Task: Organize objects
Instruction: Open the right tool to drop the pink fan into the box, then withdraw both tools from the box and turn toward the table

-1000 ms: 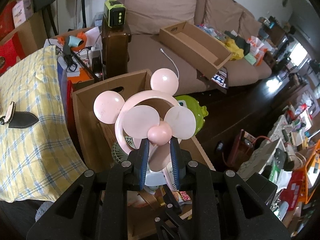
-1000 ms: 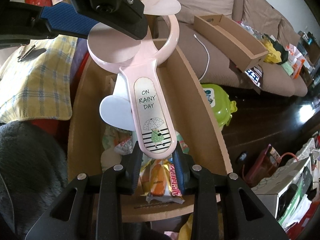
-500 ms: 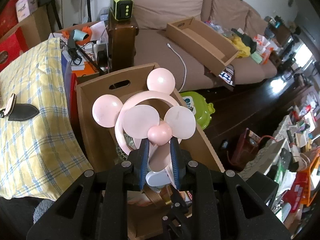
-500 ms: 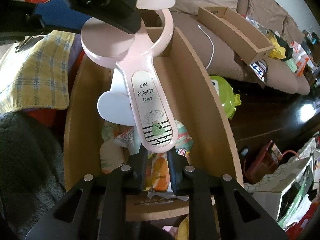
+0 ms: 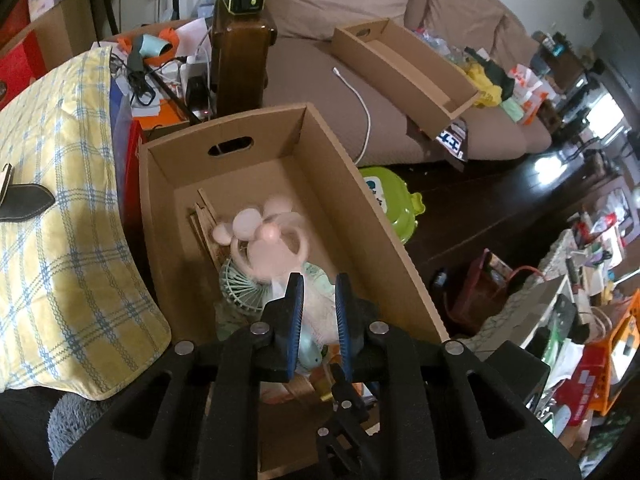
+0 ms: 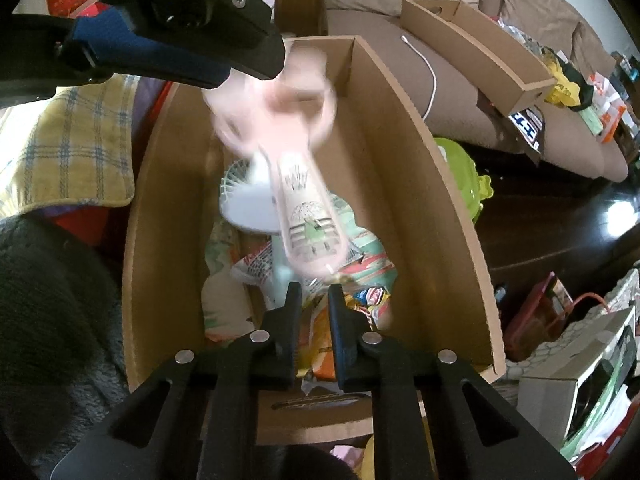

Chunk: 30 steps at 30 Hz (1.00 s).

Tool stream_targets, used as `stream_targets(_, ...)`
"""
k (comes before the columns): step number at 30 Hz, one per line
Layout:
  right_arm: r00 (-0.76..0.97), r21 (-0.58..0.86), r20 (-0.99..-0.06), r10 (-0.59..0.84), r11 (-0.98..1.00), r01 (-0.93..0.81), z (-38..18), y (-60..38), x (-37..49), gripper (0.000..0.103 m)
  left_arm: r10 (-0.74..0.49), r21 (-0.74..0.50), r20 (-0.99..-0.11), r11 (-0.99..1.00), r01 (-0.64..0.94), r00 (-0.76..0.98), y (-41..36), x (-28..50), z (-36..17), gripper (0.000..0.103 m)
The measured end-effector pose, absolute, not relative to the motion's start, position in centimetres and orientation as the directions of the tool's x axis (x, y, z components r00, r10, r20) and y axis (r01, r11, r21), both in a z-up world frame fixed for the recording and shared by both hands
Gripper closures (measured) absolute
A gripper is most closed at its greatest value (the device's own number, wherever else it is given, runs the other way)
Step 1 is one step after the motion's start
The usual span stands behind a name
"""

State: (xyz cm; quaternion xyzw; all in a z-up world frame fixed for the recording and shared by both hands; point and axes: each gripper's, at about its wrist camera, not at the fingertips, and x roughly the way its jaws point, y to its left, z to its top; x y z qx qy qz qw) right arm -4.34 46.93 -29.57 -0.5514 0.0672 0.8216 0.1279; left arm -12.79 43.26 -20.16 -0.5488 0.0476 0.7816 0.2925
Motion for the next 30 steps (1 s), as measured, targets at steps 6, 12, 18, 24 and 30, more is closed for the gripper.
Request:
stream_targets(6,-0.345,-0.030,-0.930,0.130,-0.960,-0.280,-29.9,46.9,-4.4,0.091,0.398,-0.250,-0.892,-0.828,-0.502,-0.213,43.3,-12.9,-20.7,0.088)
stream_targets(12,-0.336,-0.033,-0.933,0.127,-0.962,-0.272,-30.1,46.9,-4.3,0.091,0.380,-0.231,-0.899,-0.832,-0.504,-0.216,43.2,-12.9,-20.7,0.088)
stream_targets(18,-0.326,-0.034,-0.937,0.125,-0.962,-0.271,-30.3,47.0,-4.3,0.091,0.374,-0.230,-0.903,-0.836,-0.498,-0.211,42.9,-12.9,-20.7,0.088)
stream_targets(24,-0.327,-0.035,-0.936,0.130,-0.960,-0.279,-30.2,47.0,-4.2,0.091,0.376,-0.238,-0.904,-0.839,-0.490,-0.206,42.3,-13.1,-20.4,0.088)
stream_targets(30,-0.330,-0.044,-0.933,0.144,-0.955,-0.292,-30.0,47.2,-4.2,0.091,0.353,-0.186,-0.896,-0.848,-0.496,-0.268,41.4,-12.9,-19.3,0.088)
